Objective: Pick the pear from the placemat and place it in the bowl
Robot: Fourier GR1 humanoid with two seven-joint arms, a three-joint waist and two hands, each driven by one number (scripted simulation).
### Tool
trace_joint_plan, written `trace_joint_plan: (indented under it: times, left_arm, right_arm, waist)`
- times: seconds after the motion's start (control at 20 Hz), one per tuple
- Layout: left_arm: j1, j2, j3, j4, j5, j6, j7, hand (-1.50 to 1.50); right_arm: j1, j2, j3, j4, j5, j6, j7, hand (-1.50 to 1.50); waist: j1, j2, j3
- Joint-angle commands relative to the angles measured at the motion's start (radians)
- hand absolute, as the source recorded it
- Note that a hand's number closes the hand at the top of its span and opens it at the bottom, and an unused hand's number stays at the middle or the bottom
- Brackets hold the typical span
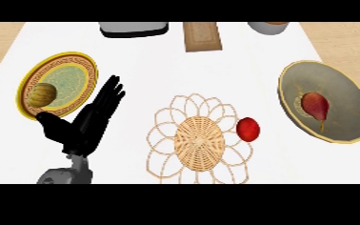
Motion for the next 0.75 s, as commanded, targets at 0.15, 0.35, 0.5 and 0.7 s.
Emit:
trace_joint_plan:
  times: [0.15,0.35,0.5,0.7]
  left_arm:
    - [0.047,0.008,0.003,-0.04,0.007,-0.008,-0.008,0.0]
    - [0.039,0.019,0.039,0.0,0.014,-0.001,-0.018,0.0]
    - [0.034,0.003,0.027,-0.04,0.003,0.031,0.013,0.0]
    - [0.076,0.035,0.055,-0.04,0.028,-0.007,-0.014,0.0]
  right_arm:
    - [0.468,0.135,-0.039,-0.336,-0.262,0.173,-0.144,1.5]
    - [0.728,0.137,-0.034,-0.322,-0.39,0.254,-0.317,1.5]
    - [0.9,0.138,-0.003,-0.278,-0.431,0.332,-0.443,1.5]
    - [1.048,0.139,0.106,-0.166,-0.319,0.412,-0.59,1.5]
  waist:
    - [-0.019,-0.004,0.002]
    - [-0.052,-0.003,0.004]
    - [-0.063,-0.005,0.005]
    - [-0.063,-0.009,0.007]
